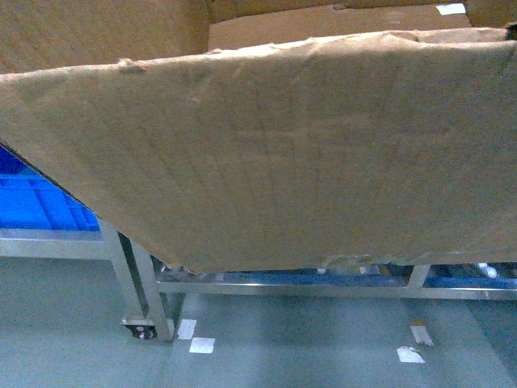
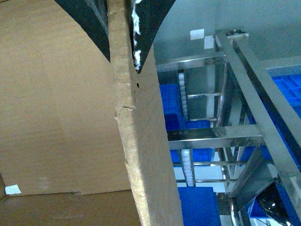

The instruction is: Sort boxes to right shelf from conveyor

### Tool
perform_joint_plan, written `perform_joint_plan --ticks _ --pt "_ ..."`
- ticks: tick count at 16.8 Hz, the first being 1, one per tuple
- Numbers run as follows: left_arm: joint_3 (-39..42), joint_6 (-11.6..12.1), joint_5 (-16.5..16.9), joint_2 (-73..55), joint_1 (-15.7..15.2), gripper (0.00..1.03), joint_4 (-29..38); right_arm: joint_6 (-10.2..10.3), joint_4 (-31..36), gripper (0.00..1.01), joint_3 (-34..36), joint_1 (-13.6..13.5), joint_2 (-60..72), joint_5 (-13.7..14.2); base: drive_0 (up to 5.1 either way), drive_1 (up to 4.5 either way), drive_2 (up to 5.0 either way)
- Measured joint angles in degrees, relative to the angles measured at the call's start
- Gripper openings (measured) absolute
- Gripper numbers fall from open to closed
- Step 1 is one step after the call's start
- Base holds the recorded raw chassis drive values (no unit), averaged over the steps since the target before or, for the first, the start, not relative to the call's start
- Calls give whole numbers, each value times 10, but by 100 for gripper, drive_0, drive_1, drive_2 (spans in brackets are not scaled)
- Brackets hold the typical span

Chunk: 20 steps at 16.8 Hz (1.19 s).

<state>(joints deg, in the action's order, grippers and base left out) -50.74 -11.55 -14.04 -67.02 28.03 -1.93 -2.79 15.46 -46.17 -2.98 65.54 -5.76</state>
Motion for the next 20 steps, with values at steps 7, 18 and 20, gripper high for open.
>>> perform_joint_plan --ticks 7,18,20 --pt "0 0 -1 3 0 2 1 0 1 4 0 0 -1 0 -7 316 -331" --pt "0 0 -1 3 -1 2 1 0 3 4 0 0 0 -1 -6 348 -360" --pt "0 0 0 2 0 2 3 2 3 4 0 0 1 0 0 0 0"
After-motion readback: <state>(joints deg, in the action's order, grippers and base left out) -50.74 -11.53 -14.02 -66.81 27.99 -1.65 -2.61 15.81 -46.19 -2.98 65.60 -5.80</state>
